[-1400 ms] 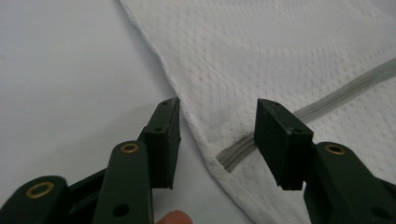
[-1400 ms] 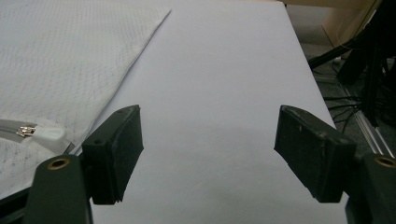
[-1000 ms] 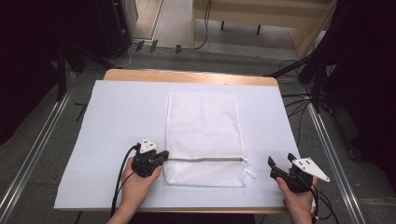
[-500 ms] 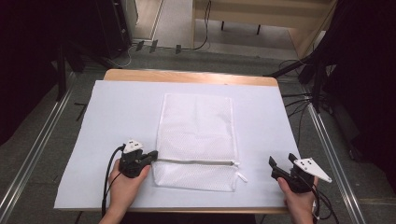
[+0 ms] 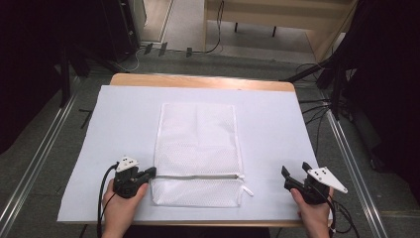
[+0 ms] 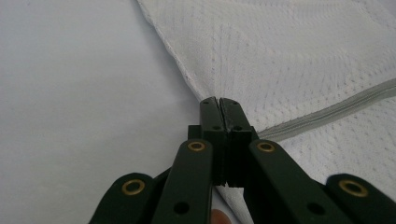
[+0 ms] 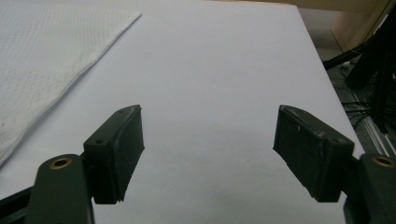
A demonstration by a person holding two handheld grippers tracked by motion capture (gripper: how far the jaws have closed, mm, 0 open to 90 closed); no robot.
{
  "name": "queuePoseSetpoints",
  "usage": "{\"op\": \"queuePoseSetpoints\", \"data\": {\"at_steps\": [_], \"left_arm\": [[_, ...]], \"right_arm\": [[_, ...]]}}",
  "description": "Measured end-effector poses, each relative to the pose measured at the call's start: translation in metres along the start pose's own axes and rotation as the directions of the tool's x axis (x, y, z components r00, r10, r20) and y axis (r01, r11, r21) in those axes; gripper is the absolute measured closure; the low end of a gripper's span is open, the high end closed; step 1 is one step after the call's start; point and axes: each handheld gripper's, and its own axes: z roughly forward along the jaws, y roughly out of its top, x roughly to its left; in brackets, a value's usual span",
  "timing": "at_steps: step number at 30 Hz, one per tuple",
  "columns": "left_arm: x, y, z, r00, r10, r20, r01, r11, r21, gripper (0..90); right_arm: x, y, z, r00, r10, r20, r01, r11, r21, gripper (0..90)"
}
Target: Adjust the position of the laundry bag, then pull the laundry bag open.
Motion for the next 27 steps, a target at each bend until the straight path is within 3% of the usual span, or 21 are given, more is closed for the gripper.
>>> {"op": "queuePoseSetpoints", "data": {"at_steps": [6,8,9,11,15,17,19,20,21,22,24,25,26,27], "left_arm": [[0.005,0.001,0.000,0.9999,-0.011,0.012,0.011,0.9999,-0.002,89.5],[0.006,0.001,-0.003,0.9984,-0.021,0.052,0.023,0.9991,-0.036,73.6],[0.006,0.001,-0.005,0.9982,-0.028,0.053,0.031,0.9981,-0.053,60.5],[0.006,0.002,-0.009,0.9997,-0.008,0.024,0.010,0.9962,-0.087,45.7],[0.004,0.005,-0.016,0.9999,0.009,0.014,-0.007,0.9904,-0.138,34.7],[-0.001,0.008,-0.018,0.9997,0.010,0.022,-0.007,0.9877,-0.156,34.5],[-0.011,0.011,-0.019,0.9993,0.036,0.012,-0.034,0.9867,-0.159,34.4],[-0.014,0.013,-0.019,0.9986,0.048,0.021,-0.044,0.9859,-0.161,34.7],[-0.014,0.013,-0.019,0.9986,0.048,0.021,-0.044,0.9859,-0.161,35.0],[-0.025,0.016,-0.018,0.9969,0.068,0.040,-0.060,0.9845,-0.165,36.4],[-0.031,0.017,-0.016,0.9954,0.072,0.063,-0.061,0.9851,-0.161,38.7],[-0.031,0.017,-0.016,0.9954,0.072,0.063,-0.061,0.9851,-0.161,40.5],[-0.037,0.018,-0.013,0.9925,0.072,0.098,-0.056,0.9863,-0.155,44.5],[-0.037,0.018,-0.013,0.9925,0.072,0.098,-0.056,0.9863,-0.155,46.6]], "right_arm": [[0.010,0.001,-0.004,0.9992,0.026,-0.031,-0.026,1.000,-0.008,28.8],[0.016,0.001,-0.006,0.9994,0.028,-0.022,-0.028,0.999,-0.015,30.2],[0.019,0.001,-0.007,0.9996,0.024,-0.017,-0.024,1.000,-0.016,32.7],[0.024,0.001,-0.007,0.9993,0.017,-0.034,-0.017,1.000,-0.006,33.6],[0.035,0.002,-0.006,0.9956,0.002,-0.093,0.000,1.000,0.026,36.2],[0.040,0.004,-0.003,0.9850,0.012,-0.172,-0.003,0.998,0.056,32.7],[0.047,0.004,-0.001,0.9716,0.026,-0.235,-0.010,0.997,0.071,35.1],[0.051,0.004,0.000,0.9654,0.026,-0.260,-0.007,0.997,0.074,36.7],[0.051,0.004,0.000,0.9654,0.026,-0.260,-0.007,0.997,0.074,36.7],[0.060,0.003,0.002,0.9479,0.027,-0.317,-0.001,0.997,0.082,39.5],[0.066,0.001,0.003,0.9362,0.030,-0.350,0.003,0.996,0.093,39.0],[0.066,0.001,0.003,0.9362,0.030,-0.350,0.003,0.996,0.093,39.0],[0.073,-0.001,0.004,0.9280,0.025,-0.372,0.016,0.994,0.105,40.7],[0.073,-0.001,0.004,0.9280,0.025,-0.372,0.016,0.994,0.105,40.7]]}}
